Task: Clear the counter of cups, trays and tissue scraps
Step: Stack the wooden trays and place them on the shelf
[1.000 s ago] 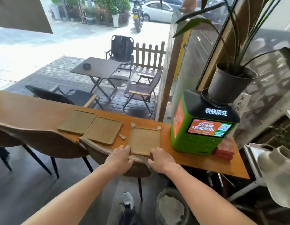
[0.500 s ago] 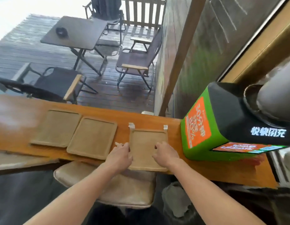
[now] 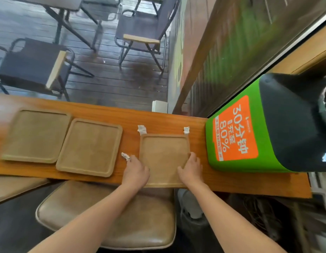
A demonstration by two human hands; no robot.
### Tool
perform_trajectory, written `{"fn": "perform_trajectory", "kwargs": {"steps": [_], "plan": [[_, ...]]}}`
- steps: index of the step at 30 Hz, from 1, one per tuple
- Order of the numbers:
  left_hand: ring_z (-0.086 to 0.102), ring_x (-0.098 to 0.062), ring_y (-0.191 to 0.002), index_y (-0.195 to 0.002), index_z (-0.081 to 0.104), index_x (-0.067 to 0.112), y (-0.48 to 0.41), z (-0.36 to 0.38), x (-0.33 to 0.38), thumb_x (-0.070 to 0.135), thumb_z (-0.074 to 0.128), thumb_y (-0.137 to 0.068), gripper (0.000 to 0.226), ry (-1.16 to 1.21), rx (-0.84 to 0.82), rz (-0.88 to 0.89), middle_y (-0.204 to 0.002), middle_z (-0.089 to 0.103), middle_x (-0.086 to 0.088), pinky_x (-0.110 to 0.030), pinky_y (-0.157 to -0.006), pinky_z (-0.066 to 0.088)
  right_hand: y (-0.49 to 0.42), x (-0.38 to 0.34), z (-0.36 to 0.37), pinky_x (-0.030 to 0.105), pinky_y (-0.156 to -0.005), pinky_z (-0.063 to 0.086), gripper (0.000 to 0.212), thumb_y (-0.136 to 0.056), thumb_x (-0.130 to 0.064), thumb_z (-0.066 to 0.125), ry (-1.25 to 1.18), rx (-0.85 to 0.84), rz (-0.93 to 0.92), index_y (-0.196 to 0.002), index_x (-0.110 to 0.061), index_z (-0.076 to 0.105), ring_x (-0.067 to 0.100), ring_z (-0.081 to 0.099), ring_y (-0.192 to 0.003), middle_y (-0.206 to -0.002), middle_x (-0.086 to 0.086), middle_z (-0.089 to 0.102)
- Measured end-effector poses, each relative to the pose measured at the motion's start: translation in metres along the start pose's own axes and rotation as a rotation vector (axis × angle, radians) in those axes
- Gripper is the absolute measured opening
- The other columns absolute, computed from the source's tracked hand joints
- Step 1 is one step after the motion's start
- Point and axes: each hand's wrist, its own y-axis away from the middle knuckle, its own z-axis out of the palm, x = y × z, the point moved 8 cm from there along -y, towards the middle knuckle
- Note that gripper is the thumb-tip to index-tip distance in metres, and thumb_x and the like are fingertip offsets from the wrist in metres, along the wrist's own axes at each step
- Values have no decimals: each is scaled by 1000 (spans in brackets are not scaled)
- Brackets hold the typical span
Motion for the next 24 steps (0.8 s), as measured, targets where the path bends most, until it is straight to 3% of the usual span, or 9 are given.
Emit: {"fn": "perform_trajectory", "kwargs": {"steps": [4, 9, 14, 20, 24], "plan": [[54, -34, -119, -140, 42, 7, 1, 7, -11, 40, 61, -91, 62, 134, 19, -141, -132, 54, -14, -46, -102, 49, -3, 6, 10, 46, -106, 38, 91, -82, -41, 73, -197, -4, 155, -152, -14, 21, 37, 35, -135, -148, 14, 32], [53, -31, -127, -143, 41, 13, 0, 1, -14, 41, 64, -93, 62, 367, 11, -136, -139, 55, -8, -43, -104, 45, -10, 15, 21, 48, -94, 51, 58, -86, -36, 70, -535, -129, 288, -131, -10, 45, 29, 57, -107, -124, 10, 56], [56, -29, -123, -141, 39, 12, 6, -25, -14, 44, 66, -91, 66, 431, 27, -97, -136, 56, -8, -47, -104, 48, 2, -8, 20, 35, -70, 47, 42, -87, -36, 69, -606, -117, 244, -116, -19, 44, 17, 55, -87, -109, 3, 57], [45, -35, -135, -147, 32, 3, 12, -82, -26, 42, 64, -93, 74, 422, 103, -121, -148, 45, -18, -41, -107, 39, 17, -67, 20, 35, -72, 46, 45, -93, -35, 63, -591, -178, 144, -127, -9, 48, 16, 54, -84, -95, -2, 54], [48, -34, -131, -144, 34, 6, 4, -124, -48, 39, 62, -94, 66, 448, 135, -119, -143, 48, -16, -38, -100, 41, 25, -118, 32, 37, -80, 46, 49, -94, -31, 60, -568, -229, 93, -134, -6, 47, 21, 54, -91, -98, -1, 54]]}}
